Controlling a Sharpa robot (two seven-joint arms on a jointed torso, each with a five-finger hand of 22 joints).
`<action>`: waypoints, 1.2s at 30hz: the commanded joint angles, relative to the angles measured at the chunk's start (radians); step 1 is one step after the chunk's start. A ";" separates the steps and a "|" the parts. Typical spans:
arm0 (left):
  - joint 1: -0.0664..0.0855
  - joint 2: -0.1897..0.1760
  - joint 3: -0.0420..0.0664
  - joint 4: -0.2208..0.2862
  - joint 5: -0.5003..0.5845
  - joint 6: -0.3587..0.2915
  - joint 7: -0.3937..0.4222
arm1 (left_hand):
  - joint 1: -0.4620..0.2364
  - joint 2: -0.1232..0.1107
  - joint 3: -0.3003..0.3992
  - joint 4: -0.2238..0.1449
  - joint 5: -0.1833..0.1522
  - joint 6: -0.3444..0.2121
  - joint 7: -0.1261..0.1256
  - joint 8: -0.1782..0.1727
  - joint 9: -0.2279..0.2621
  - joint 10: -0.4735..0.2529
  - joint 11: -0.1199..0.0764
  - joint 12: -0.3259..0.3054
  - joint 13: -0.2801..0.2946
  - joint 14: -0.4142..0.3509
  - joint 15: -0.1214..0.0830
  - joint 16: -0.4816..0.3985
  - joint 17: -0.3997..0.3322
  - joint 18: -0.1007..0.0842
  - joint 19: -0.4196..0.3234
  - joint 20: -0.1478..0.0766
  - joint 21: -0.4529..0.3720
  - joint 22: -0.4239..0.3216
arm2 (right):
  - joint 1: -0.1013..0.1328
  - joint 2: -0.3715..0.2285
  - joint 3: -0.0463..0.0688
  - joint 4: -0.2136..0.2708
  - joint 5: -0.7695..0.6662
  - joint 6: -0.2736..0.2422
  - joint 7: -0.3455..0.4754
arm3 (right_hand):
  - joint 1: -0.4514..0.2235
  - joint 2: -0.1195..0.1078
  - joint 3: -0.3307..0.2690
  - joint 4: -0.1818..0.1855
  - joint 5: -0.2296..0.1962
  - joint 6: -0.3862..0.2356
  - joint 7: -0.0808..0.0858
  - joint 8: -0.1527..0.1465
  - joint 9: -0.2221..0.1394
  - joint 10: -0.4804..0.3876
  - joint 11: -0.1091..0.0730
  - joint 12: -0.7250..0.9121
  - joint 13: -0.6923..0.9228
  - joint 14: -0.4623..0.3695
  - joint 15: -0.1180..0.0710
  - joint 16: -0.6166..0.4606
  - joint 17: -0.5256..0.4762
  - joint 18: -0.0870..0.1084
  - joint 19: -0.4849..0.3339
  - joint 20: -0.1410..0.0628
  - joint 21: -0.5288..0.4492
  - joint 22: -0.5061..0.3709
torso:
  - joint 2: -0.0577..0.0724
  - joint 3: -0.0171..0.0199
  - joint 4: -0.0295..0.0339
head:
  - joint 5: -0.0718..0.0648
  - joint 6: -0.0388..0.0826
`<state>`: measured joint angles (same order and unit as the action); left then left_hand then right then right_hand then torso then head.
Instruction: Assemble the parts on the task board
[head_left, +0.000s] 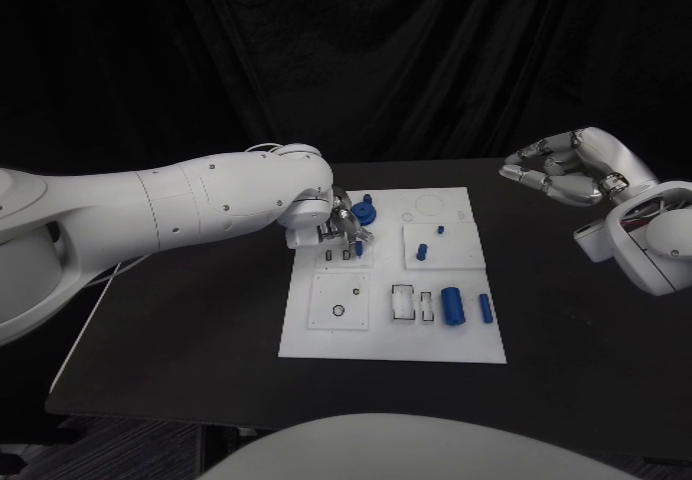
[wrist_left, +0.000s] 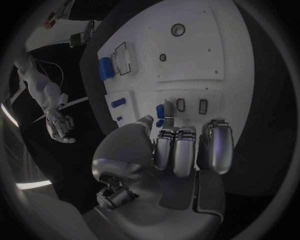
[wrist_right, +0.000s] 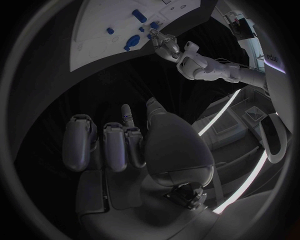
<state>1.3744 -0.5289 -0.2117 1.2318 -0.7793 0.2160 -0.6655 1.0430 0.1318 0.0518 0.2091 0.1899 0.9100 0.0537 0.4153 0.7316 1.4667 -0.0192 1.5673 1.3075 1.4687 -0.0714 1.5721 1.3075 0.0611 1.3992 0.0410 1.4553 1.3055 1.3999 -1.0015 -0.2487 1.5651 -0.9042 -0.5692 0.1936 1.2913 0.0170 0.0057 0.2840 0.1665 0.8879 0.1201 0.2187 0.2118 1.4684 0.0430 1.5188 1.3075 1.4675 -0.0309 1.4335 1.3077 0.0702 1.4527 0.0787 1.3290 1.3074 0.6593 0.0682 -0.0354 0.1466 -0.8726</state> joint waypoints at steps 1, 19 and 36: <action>-0.003 0.002 0.001 -0.001 0.000 0.021 0.014 | 0.011 -0.002 0.002 -0.007 0.006 0.008 0.001 -0.008 0.000 0.104 0.001 0.004 0.263 0.102 0.002 -0.001 0.263 0.003 -0.007 0.002 -0.006 -0.002 | -0.002 0.001 0.001 -0.001 -0.005 0.009 -0.019 | 0.008 0.000 -0.006 -0.002 0.003 0.005 0.002 -0.004 -0.001 0.010 -0.001 -0.006 0.165 0.069 0.000 -0.003 0.141 -0.004 0.002 -0.003 -0.004 0.102 | 0.000 0.0001 0.0002 | 0.000 0.000; -0.008 0.000 0.001 -0.005 0.000 0.032 0.010 | 0.033 -0.004 0.032 -0.044 0.026 0.012 0.004 -0.046 0.004 0.104 0.004 0.004 0.263 0.102 0.004 -0.001 0.263 0.005 -0.014 0.004 -0.015 -0.012 | -0.002 0.006 0.001 -0.005 -0.005 0.024 -0.029 | 0.008 0.001 -0.008 -0.001 0.004 0.007 0.001 -0.004 -0.002 0.009 -0.001 -0.007 0.163 0.069 0.000 -0.004 0.140 -0.004 0.002 -0.003 -0.005 0.102 | -0.001 -0.0002 -0.0008 | -0.003 0.000; -0.010 -0.007 0.001 -0.008 0.000 0.030 0.022 | 0.026 -0.044 0.222 -0.137 0.219 0.038 0.001 -0.109 0.043 0.104 0.001 0.004 0.263 0.102 0.002 -0.001 0.263 0.006 -0.013 0.002 -0.026 -0.008 | -0.003 0.003 0.001 -0.004 -0.005 0.039 -0.044 | 0.025 0.003 -0.005 -0.008 0.024 0.011 0.001 -0.006 -0.005 0.008 -0.002 -0.008 0.161 0.068 -0.001 -0.007 0.138 -0.003 0.001 -0.004 -0.009 0.101 | 0.000 -0.0001 -0.0002 | -0.004 0.000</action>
<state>1.3663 -0.5354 -0.2114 1.2238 -0.7795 0.2365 -0.6621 1.0700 0.0943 0.2597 0.0770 0.3992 0.9419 0.0556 0.3095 0.7706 1.4667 -0.0191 1.5673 1.3075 1.4686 -0.0713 1.5721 1.3075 0.0610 1.3886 0.0446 1.4344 1.2961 1.3996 -0.9975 -0.2487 1.5600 -0.9045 -0.5414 0.1714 1.3075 0.0204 0.0030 0.2812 0.1885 0.8915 0.1238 0.2187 0.2076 1.4685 0.0431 1.5150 1.3073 1.4675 -0.0310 1.4335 1.3075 0.0701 1.4527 0.0787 1.3243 1.3080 0.6586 0.0679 -0.0360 0.1429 -0.8727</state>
